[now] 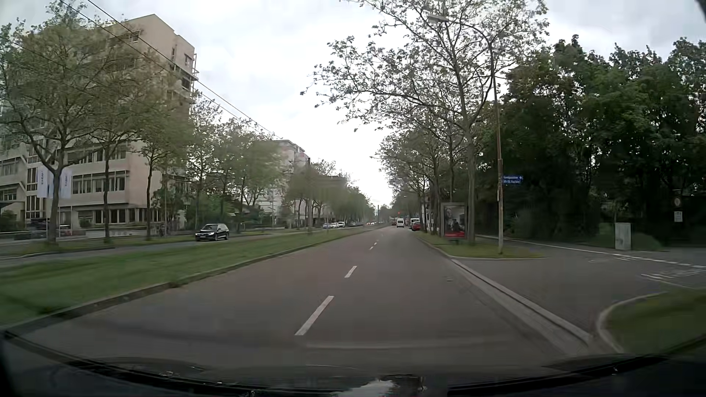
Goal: Follow the waypoints while adhering to traffic rules and regulations
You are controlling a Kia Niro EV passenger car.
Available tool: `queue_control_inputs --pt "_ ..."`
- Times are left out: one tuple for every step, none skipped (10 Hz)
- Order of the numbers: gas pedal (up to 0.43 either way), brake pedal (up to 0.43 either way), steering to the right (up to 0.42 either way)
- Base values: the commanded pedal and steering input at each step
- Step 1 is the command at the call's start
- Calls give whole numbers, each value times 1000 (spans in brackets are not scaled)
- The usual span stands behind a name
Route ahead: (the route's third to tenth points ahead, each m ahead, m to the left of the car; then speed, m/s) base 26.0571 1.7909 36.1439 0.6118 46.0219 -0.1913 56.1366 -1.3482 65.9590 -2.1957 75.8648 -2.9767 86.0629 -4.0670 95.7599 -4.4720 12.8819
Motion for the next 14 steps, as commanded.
queue_control_inputs --pt "28 0 -6" --pt "28 0 -5" --pt "28 0 -6" --pt "28 0 -5" --pt "28 0 -5" --pt "28 0 -5" --pt "39 0 -5" --pt "39 0 -4" --pt "39 0 -4" --pt "39 0 -3" --pt "39 0 -3" --pt "39 0 -3" --pt "39 0 -3" --pt "39 0 -1"
